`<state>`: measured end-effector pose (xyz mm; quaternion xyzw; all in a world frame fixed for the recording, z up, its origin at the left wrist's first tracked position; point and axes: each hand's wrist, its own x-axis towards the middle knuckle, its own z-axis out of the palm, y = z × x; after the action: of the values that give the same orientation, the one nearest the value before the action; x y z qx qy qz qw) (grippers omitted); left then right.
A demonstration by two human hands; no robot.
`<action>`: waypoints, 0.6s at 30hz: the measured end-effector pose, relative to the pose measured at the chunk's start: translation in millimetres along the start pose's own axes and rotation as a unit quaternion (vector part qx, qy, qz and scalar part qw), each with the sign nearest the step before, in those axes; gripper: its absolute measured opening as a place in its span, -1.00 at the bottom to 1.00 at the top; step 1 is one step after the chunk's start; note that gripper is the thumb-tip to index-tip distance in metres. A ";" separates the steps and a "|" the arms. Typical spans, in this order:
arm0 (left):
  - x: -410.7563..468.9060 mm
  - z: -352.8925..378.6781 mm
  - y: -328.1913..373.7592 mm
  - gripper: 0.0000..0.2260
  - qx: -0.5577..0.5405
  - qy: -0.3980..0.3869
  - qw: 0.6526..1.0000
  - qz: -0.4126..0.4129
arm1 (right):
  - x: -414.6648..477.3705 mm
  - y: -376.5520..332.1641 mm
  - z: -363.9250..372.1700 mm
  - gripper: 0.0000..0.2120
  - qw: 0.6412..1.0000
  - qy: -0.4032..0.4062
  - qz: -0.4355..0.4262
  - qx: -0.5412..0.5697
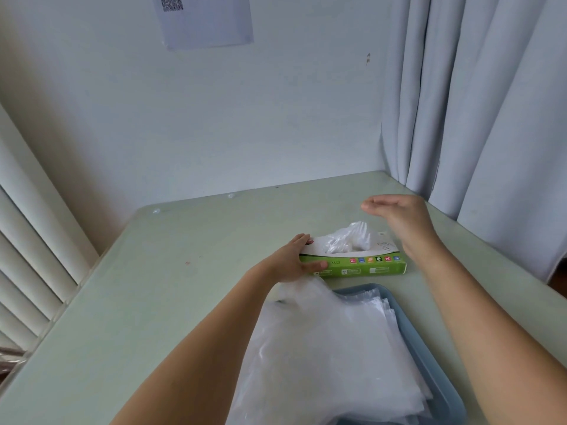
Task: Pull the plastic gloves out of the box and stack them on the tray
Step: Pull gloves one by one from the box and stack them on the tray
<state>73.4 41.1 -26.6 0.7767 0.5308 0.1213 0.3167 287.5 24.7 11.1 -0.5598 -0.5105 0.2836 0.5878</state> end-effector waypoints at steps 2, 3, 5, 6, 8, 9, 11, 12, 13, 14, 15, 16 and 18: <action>0.3 0.2 -0.3 -0.35 -0.002 0.000 1.000 0.000 | -0.2 -0.9 0.4 -0.91 0.990 -0.054 -0.071 -0.114; 0.2 0.0 -0.1 -0.35 -0.002 -0.001 1.000 0.000 | -0.9 -0.5 1.8 -0.86 0.974 -0.089 -0.102 -0.184; 0.4 0.0 -0.5 -0.34 -0.002 0.000 1.000 0.000 | -1.7 8.0 8.7 -0.67 0.921 -0.163 -0.165 -0.312; 0.7 0.4 -1.0 -0.35 -0.001 0.000 1.000 0.000 | -2.1 13.7 13.5 -0.62 0.899 -0.188 -0.190 -0.348; 0.4 1.3 -1.0 -0.35 0.000 0.002 1.000 0.001 | -5.8 20.9 22.0 -0.60 0.884 -0.190 -0.215 -0.369; 0.4 1.6 -0.9 -0.36 0.000 0.003 1.000 0.001 | -6.1 25.2 25.5 -0.61 0.884 -0.176 -0.221 -0.373; 0.7 1.7 -0.5 -0.36 0.001 0.006 1.000 0.002 | -5.9 29.9 33.2 -0.70 0.876 -0.151 -0.249 -0.385; 0.5 1.6 0.0 -0.36 0.001 0.007 1.000 0.001 | -6.4 30.3 35.9 -0.81 0.868 -0.136 -0.271 -0.394; 0.2 1.3 0.2 -0.35 0.001 0.008 1.000 0.001 | -7.4 29.5 37.9 -0.89 0.862 -0.123 -0.287 -0.399; 0.1 1.2 0.5 -0.35 0.000 0.008 1.000 0.000 | -7.7 29.1 39.4 -0.87 0.865 -0.112 -0.286 -0.397; -0.6 1.5 -0.1 -0.35 0.000 0.008 1.000 -0.002 | -9.4 28.4 41.0 -0.86 0.875 -0.105 -0.277 -0.383; -0.7 1.7 -0.2 -0.35 0.000 0.007 1.000 -0.002 | -10.9 25.9 41.6 -0.86 0.892 -0.097 -0.257 -0.358; -1.1 2.2 -0.9 -0.35 0.000 0.006 1.000 0.002 | -13.2 18.5 40.5 -0.90 0.932 -0.076 -0.199 -0.293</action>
<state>73.4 39.5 -28.8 0.7772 0.5307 0.1264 0.3136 250.5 31.7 -16.3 -0.5708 -0.7152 0.0399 0.4013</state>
